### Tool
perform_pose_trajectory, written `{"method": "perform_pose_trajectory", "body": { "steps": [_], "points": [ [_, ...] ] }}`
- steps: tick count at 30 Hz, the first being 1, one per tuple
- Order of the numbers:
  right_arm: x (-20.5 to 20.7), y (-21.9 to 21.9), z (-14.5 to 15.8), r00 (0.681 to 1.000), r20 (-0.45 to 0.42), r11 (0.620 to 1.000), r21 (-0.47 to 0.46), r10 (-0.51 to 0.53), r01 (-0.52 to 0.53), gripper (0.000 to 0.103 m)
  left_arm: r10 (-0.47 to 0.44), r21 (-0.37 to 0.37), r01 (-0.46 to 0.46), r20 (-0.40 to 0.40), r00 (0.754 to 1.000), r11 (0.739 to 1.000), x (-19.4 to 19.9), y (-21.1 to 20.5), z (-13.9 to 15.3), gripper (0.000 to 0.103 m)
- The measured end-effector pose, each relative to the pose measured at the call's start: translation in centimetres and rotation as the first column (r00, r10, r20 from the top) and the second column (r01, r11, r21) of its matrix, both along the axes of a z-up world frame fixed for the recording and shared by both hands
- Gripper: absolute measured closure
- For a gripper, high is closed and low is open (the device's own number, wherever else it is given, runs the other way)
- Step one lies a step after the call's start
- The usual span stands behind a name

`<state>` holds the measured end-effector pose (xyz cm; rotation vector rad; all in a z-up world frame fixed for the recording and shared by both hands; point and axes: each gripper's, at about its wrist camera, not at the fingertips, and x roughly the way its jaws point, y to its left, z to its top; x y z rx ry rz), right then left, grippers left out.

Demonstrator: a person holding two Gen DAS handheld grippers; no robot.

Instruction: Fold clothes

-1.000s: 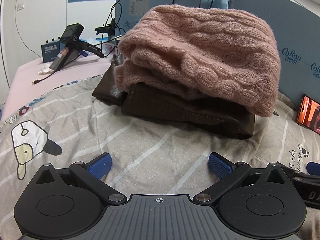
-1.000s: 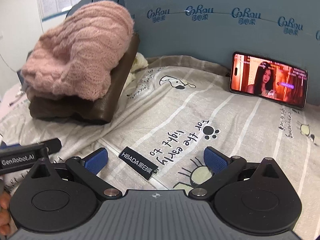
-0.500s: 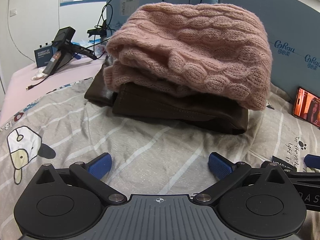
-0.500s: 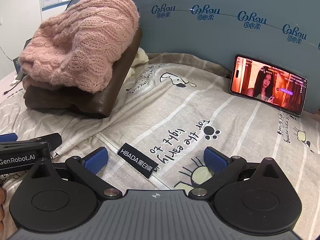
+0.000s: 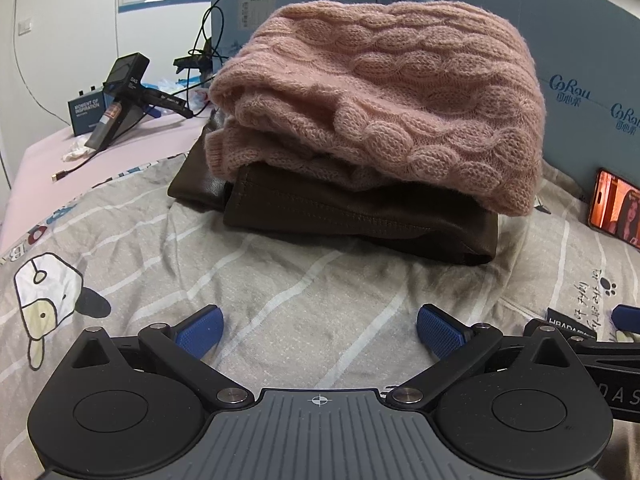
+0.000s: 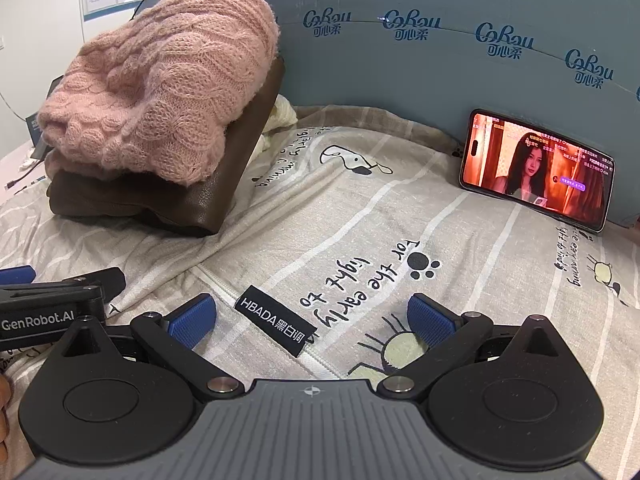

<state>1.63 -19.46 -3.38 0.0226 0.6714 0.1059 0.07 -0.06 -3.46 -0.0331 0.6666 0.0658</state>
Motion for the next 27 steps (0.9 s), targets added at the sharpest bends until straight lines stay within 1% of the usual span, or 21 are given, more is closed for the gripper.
{"method": "perform_pose_trajectory", "body": {
  "steps": [13, 27],
  "points": [
    [0.05, -0.10, -0.04, 1.000, 0.001, 1.000, 0.000, 0.000, 0.000, 0.000, 0.002, 0.020, -0.002, -0.007, 1.000, 1.000, 0.13, -0.23, -0.14, 0.000],
    [0.01, -0.14, 0.02, 1.000, 0.001, 1.000, 0.000, -0.002, 0.002, 0.000, 0.004, 0.025, -0.004, -0.008, 1.000, 1.000, 0.11, -0.43, -0.18, 0.000]
  ]
}}
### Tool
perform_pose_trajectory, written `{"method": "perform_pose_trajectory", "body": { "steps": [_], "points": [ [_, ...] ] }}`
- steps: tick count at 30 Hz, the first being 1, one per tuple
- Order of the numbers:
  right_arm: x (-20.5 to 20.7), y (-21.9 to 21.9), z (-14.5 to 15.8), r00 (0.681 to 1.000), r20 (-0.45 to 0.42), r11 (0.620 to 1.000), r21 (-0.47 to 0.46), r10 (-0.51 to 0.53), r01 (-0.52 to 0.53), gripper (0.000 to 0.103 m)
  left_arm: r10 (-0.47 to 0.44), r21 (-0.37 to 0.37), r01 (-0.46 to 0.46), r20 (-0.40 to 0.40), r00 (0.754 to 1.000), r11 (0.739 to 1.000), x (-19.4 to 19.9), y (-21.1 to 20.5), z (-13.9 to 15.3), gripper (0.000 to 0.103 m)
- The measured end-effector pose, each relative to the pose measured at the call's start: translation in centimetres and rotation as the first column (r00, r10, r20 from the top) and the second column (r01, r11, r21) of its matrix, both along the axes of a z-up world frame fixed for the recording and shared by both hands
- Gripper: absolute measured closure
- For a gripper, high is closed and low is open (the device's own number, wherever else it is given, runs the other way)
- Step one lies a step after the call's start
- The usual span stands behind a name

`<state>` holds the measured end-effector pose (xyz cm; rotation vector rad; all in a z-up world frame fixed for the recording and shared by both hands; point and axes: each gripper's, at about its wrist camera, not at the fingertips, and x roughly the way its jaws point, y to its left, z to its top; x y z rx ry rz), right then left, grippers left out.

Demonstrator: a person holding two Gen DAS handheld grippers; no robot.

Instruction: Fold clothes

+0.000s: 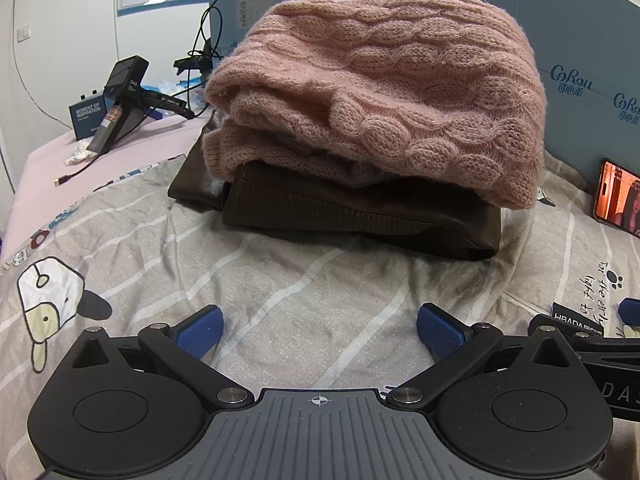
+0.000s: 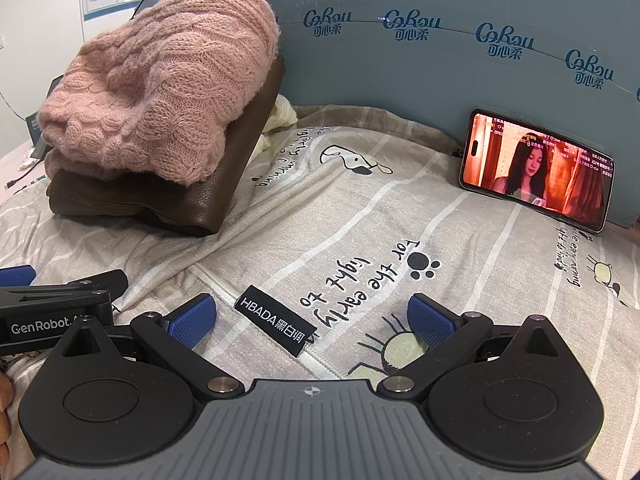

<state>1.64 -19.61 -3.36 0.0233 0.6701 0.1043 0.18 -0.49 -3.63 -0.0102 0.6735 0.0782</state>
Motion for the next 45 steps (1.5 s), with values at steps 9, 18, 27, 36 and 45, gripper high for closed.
{"method": "perform_pose_trajectory", "body": {
  "steps": [9, 18, 27, 36, 45],
  "points": [
    [-0.06, 0.05, 0.07, 1.000, 0.000, 1.000, 0.000, -0.001, 0.001, 0.000, 0.000, -0.006, 0.000, 0.000, 1.000, 1.000, -0.02, 0.13, 0.05, 0.000],
    [-0.04, -0.05, 0.04, 1.000, 0.000, 1.000, 0.000, -0.001, 0.001, 0.000, -0.002, -0.007, 0.002, 0.000, 1.000, 1.000, 0.03, 0.26, 0.06, 0.000],
    [-0.04, -0.05, 0.04, 1.000, -0.001, 1.000, 0.000, -0.001, 0.001, 0.000, -0.002, -0.010, 0.002, 0.001, 1.000, 1.000, 0.01, 0.33, 0.05, 0.000],
    [-0.04, -0.17, 0.00, 1.000, 0.000, 1.000, 0.000, 0.000, 0.000, 0.000, -0.002, -0.006, 0.002, 0.001, 1.000, 1.000, 0.03, 0.19, 0.01, 0.000],
    [-0.07, -0.21, 0.03, 1.000, 0.000, 1.000, 0.005, 0.000, 0.000, 0.000, 0.010, 0.022, -0.010, 0.034, 0.999, 1.000, -0.42, -0.11, 0.38, 0.000]
  ]
}}
